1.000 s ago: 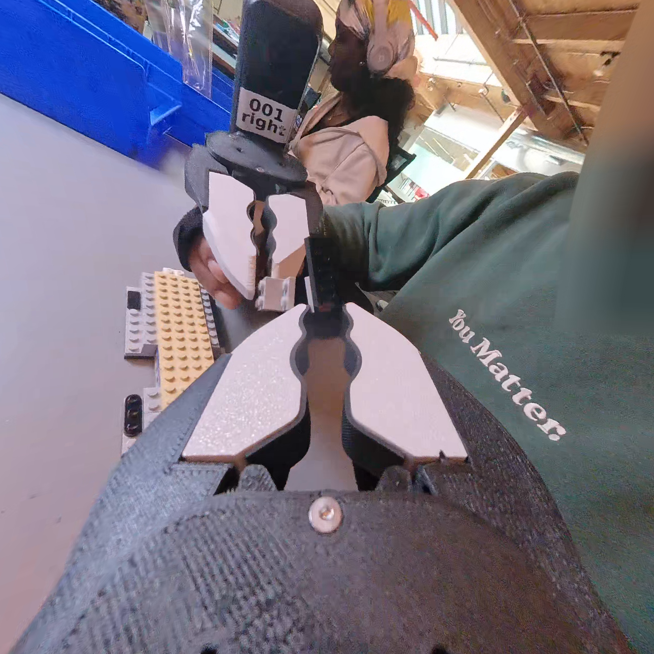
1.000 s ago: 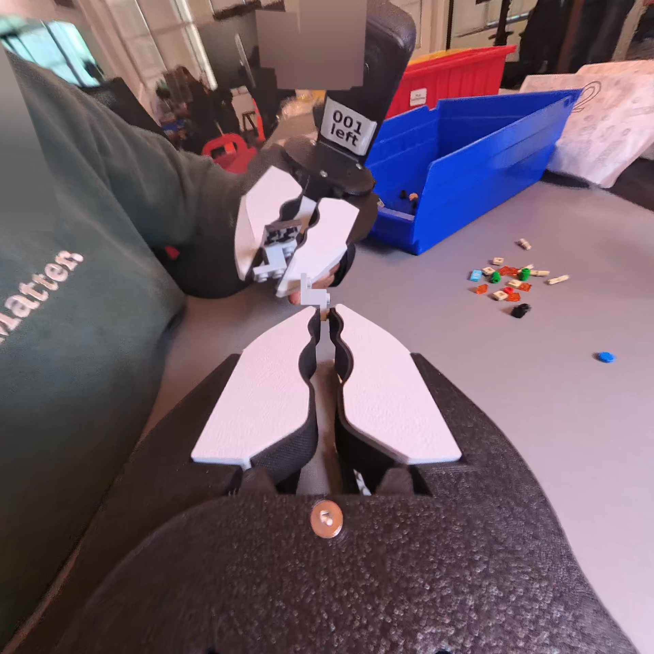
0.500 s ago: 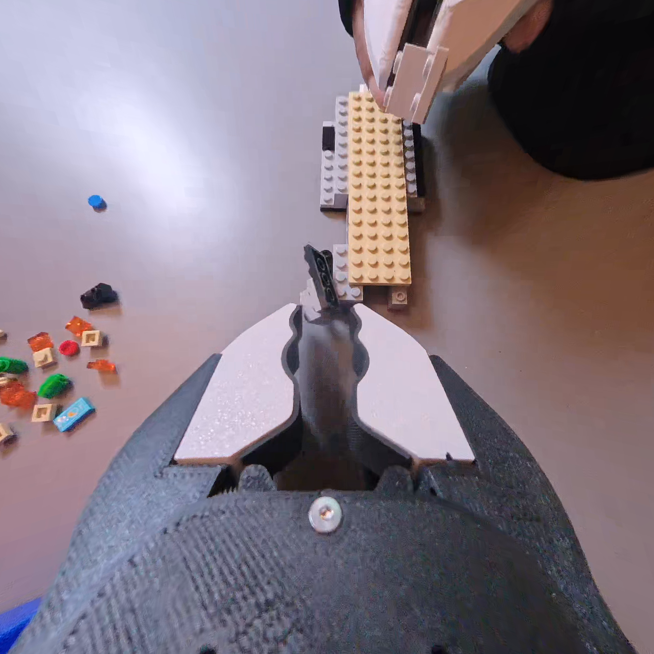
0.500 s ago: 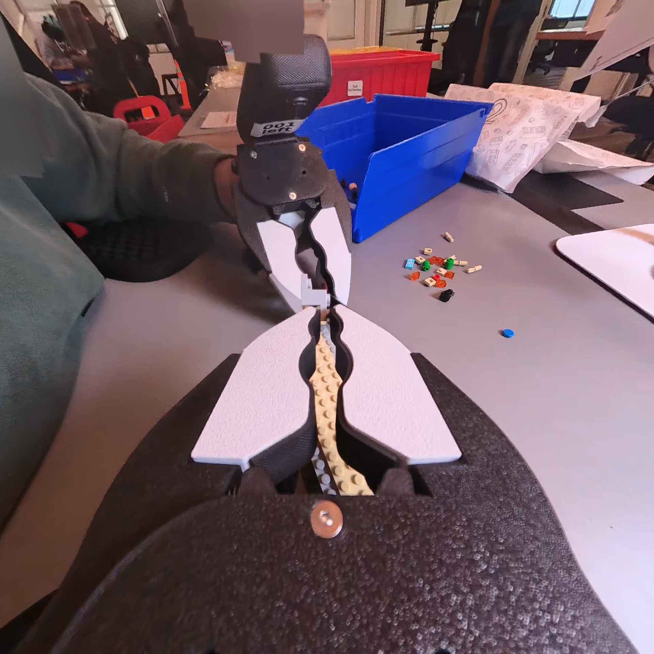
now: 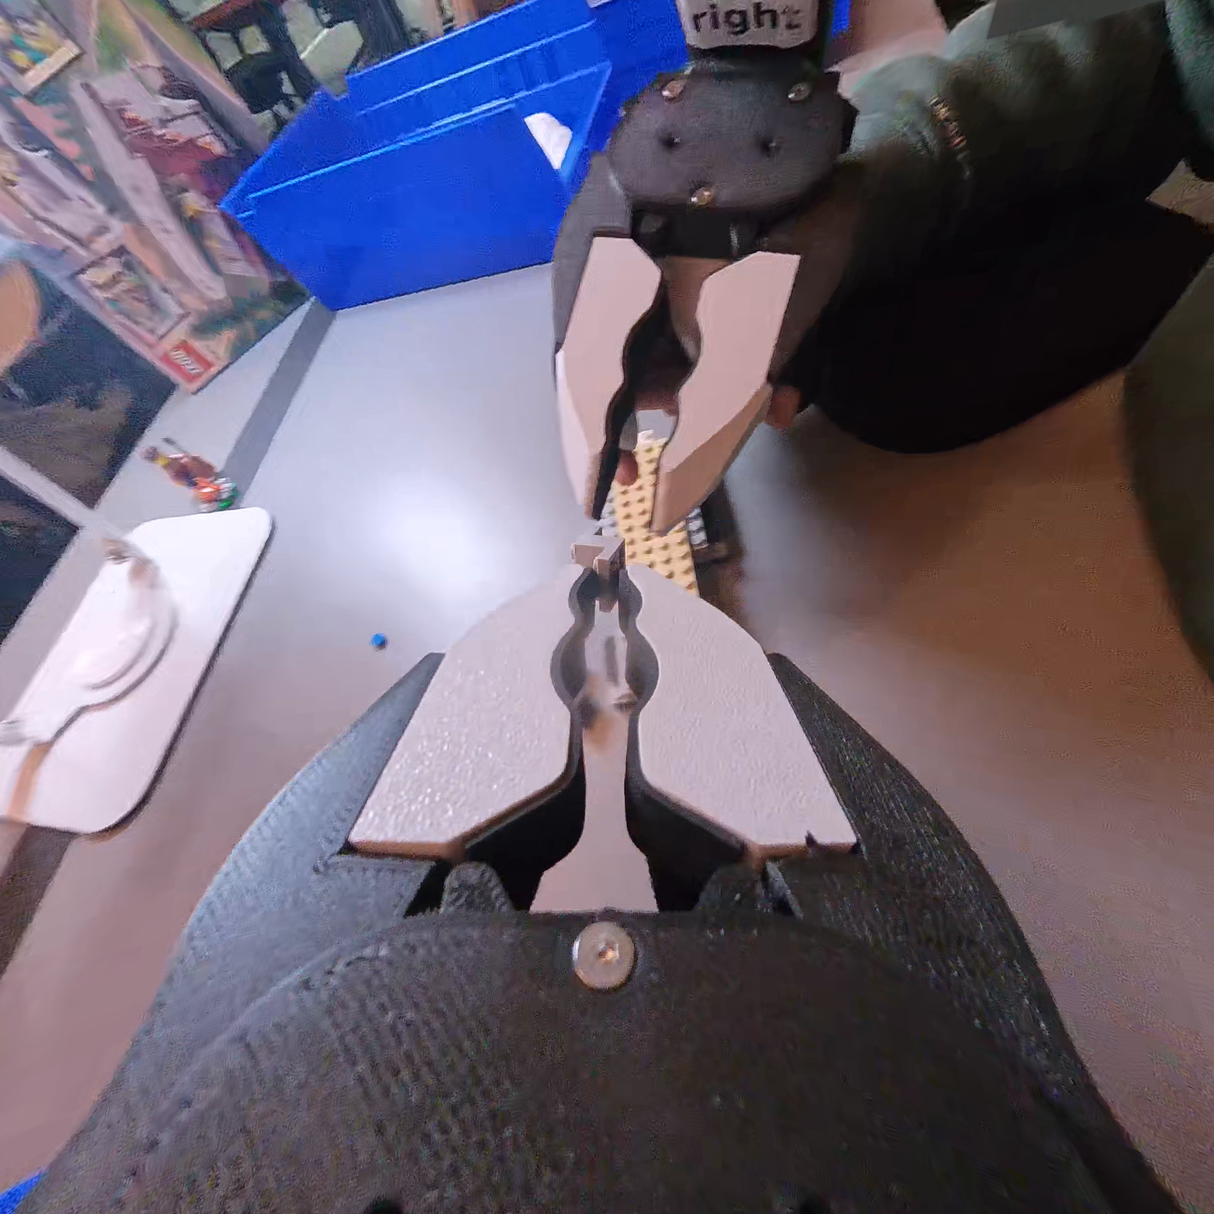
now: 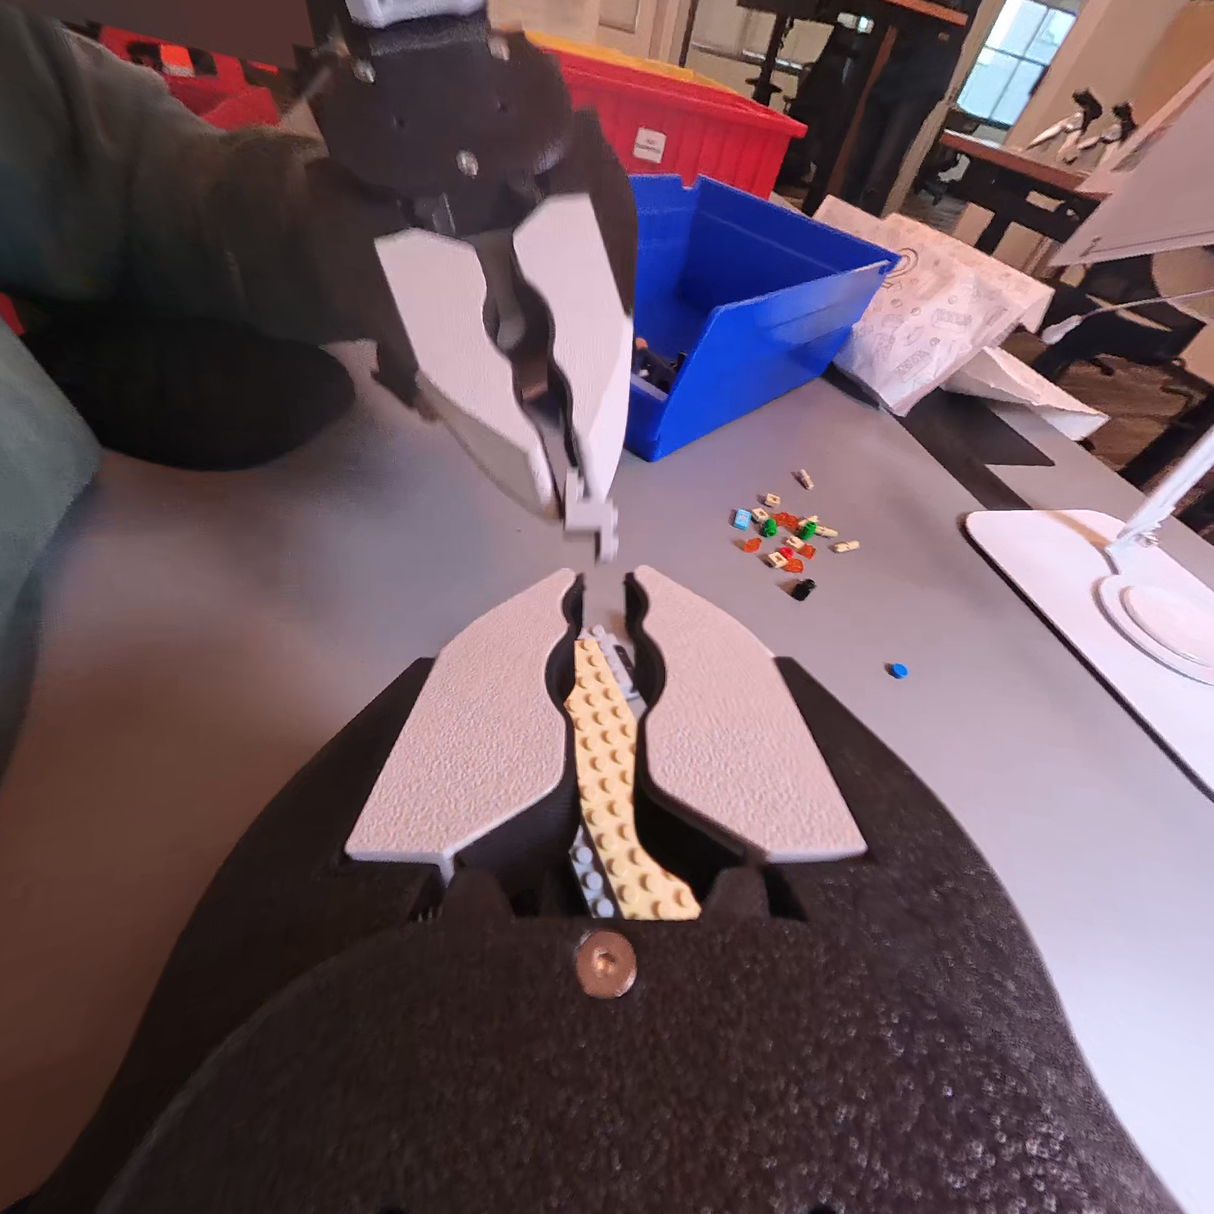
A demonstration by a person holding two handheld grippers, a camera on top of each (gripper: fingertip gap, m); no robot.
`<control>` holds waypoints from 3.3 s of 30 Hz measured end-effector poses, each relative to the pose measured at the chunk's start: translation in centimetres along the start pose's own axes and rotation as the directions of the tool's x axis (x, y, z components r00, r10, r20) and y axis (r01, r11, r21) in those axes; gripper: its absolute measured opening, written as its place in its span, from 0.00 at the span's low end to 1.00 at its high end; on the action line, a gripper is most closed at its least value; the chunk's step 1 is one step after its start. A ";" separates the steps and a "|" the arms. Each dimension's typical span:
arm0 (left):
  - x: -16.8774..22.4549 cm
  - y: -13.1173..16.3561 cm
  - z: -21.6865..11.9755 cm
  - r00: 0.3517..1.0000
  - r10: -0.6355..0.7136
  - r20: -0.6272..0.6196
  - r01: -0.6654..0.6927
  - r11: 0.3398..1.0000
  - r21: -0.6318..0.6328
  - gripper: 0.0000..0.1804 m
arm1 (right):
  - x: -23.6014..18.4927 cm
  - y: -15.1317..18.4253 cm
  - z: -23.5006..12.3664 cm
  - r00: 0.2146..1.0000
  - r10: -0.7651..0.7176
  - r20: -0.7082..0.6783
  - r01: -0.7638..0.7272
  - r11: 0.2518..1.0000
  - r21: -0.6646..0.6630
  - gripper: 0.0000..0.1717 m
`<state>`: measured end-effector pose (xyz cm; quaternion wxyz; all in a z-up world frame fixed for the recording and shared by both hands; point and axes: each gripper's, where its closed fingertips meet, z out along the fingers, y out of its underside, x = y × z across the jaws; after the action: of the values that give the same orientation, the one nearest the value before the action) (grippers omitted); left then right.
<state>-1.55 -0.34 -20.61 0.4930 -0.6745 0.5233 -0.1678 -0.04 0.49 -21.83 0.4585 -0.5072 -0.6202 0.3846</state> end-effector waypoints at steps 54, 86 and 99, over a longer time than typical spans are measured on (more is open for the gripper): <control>-7.9 7.6 -10.4 0.960 0.258 0.107 -0.183 0.871 -0.455 0.04 | 2.3 0.0 2.5 0.870 0.402 0.284 -0.332 0.906 -0.263 0.03; -9.5 8.1 -12.4 0.973 0.045 0.228 0.071 0.878 -0.474 0.03 | 2.4 4.4 -4.3 0.976 -0.002 0.217 0.094 0.906 -0.414 0.24; -10.6 10.8 -13.5 0.934 -0.085 0.347 0.246 0.857 -0.453 0.29 | 2.0 10.4 -6.0 0.974 0.096 0.206 0.029 0.846 -0.532 0.35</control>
<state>-21.58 2.64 -20.40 0.3664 -0.8381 0.4024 0.0376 8.45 4.46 -29.54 0.2200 -0.5781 -0.7412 0.2606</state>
